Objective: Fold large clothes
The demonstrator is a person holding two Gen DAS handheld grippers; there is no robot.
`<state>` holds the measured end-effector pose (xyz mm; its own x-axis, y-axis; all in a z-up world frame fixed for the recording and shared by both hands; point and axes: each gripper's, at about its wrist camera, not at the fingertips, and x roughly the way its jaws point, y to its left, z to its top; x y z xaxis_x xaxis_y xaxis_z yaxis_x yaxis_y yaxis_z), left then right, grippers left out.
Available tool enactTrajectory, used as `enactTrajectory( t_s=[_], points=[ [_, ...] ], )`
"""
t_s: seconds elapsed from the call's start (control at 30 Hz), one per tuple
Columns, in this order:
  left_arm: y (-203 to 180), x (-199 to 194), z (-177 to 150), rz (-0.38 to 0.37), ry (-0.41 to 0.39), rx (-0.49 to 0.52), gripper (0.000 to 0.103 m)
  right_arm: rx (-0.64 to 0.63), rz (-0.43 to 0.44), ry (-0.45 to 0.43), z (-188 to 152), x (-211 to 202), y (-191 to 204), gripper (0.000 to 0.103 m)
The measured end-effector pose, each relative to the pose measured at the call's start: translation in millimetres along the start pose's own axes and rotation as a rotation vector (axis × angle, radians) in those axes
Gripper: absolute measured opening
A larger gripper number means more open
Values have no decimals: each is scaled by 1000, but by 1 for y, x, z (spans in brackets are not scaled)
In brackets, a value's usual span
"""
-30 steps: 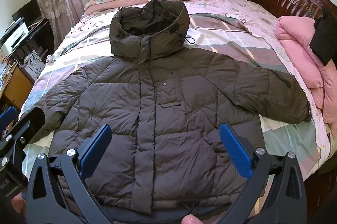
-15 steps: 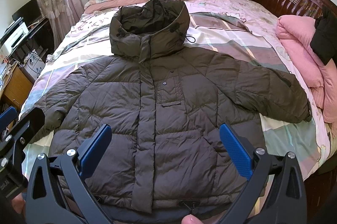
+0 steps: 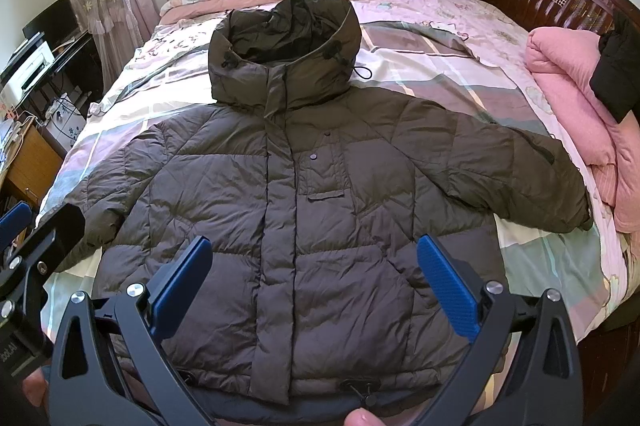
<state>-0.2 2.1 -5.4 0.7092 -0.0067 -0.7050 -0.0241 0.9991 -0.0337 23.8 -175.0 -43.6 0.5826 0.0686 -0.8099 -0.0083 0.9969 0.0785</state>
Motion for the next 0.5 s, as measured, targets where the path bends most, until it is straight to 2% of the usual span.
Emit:
enactTrajectory(
  t_s=[0.4, 0.5],
  points=[
    [1, 1, -1, -4, 7, -2, 101, -3, -2, 2, 0, 1, 1, 102],
    [0, 9, -10, -7, 26, -7, 101, 4, -59, -41, 5, 3, -12, 102]
  ],
)
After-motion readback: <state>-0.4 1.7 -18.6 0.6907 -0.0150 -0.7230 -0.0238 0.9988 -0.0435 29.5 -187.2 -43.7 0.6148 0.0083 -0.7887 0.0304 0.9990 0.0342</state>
